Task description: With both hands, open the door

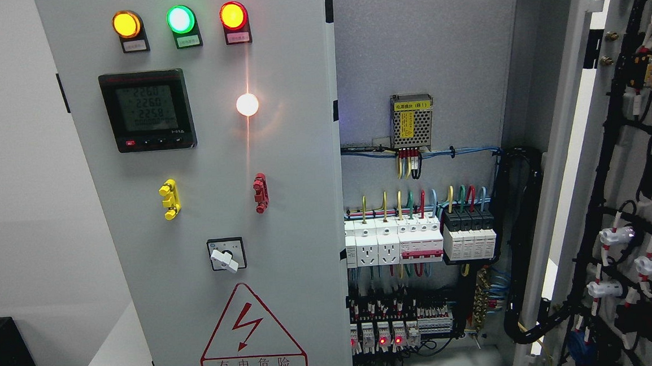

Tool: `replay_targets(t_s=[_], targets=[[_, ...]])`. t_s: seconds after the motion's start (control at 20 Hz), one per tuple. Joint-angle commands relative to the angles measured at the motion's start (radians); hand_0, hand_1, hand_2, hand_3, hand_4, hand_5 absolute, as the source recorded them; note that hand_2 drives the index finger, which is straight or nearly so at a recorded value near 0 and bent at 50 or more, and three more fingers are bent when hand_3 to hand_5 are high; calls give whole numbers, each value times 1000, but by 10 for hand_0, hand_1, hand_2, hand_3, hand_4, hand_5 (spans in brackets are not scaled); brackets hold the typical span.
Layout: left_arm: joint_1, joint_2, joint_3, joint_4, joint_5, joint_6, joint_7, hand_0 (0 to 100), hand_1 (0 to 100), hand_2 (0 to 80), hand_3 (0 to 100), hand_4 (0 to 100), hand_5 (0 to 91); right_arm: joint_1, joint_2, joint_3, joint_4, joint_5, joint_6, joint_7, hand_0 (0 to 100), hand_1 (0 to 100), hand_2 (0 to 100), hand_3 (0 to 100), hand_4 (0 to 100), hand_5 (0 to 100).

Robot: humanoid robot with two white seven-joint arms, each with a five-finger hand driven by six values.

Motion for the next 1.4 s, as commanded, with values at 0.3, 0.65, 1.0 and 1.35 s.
replay_targets(t_s=[0.3, 0.65, 1.0, 1.35], targets=[[0, -36, -14, 0, -15, -2, 13, 0, 0, 0, 0, 0, 0, -197, -1, 24, -133, -64, 5, -11, 191, 0, 0, 0, 0, 0], [0, -34, -14, -6, -17, -2, 88, 0, 0, 0, 0, 0, 0, -315, -1, 33, -117, -67, 138, -11, 191, 0, 0, 0, 0, 0], [0, -42, -14, -4, -9, -2, 81, 0, 0, 0, 0, 0, 0, -408, 2, 44, -108, -65, 151, -11, 191, 0, 0, 0, 0, 0], [-1, -57, -14, -9, -9, -2, 81, 0, 0, 0, 0, 0, 0, -511, 48, 45, -38, -67, 186, -12, 191, 0, 0, 0, 0, 0]])
